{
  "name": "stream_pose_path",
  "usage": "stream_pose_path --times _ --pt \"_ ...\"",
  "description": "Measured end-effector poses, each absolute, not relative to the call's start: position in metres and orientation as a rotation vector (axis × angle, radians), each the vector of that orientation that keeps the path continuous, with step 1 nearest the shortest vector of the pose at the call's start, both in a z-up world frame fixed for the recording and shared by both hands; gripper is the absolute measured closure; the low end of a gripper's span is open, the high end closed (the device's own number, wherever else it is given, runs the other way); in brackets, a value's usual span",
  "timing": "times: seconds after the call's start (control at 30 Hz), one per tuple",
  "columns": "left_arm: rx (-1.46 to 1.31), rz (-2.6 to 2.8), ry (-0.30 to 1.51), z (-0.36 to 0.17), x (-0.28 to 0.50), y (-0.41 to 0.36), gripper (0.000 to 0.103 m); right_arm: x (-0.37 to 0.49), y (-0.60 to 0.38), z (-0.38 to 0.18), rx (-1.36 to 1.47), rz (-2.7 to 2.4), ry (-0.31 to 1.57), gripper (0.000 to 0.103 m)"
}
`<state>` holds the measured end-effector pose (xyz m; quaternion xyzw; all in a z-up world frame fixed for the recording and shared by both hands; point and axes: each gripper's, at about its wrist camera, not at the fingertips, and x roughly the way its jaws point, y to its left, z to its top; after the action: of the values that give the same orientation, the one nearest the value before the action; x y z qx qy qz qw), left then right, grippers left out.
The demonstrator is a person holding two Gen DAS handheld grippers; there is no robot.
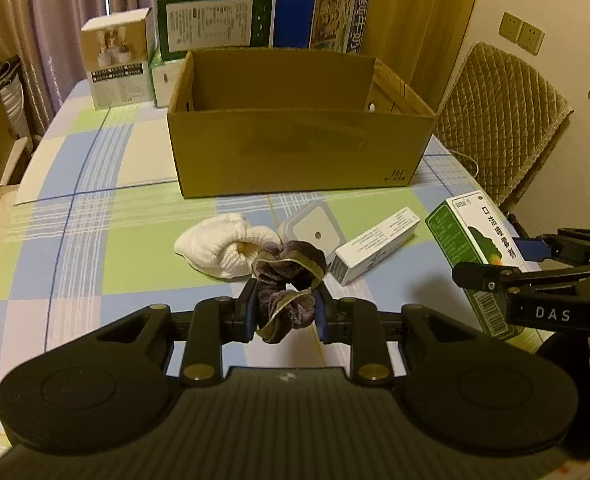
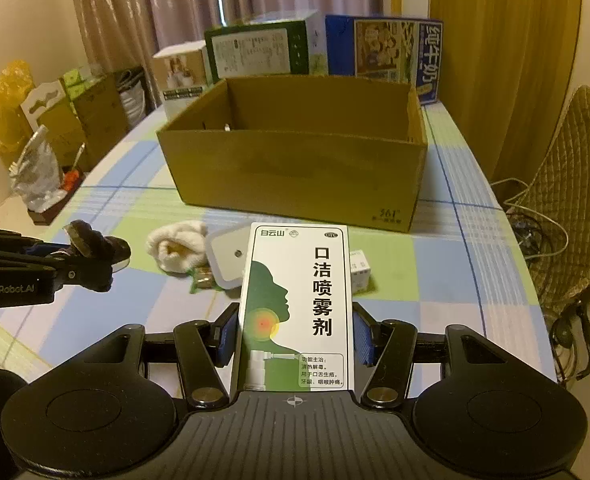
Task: Organize objects
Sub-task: 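Carry the scrunchie with the left tool while the right tool carries the spray box to the box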
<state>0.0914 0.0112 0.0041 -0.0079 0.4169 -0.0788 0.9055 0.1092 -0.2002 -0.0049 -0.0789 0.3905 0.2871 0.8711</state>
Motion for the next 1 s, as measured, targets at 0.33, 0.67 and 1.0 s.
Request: stream_pose_path --times 0.33,0.67,1.0 --pt "-0.001 -0.162 0.827 0.024 0.078 0.003 0.080 0.096 -0.208 0.010 -0.153 0.610 0.792 0.050" --pt "0.004 -0.187 0.823 0.031 0.087 -0.003 0.080 0.108 -0.217 0.016 -0.144 0.599 0.804 0.050" --pt "0.022 -0.216 0.767 0.071 0.150 0.002 0.080 0.171 -0.206 0.064 -0.115 0.611 0.756 0.050"
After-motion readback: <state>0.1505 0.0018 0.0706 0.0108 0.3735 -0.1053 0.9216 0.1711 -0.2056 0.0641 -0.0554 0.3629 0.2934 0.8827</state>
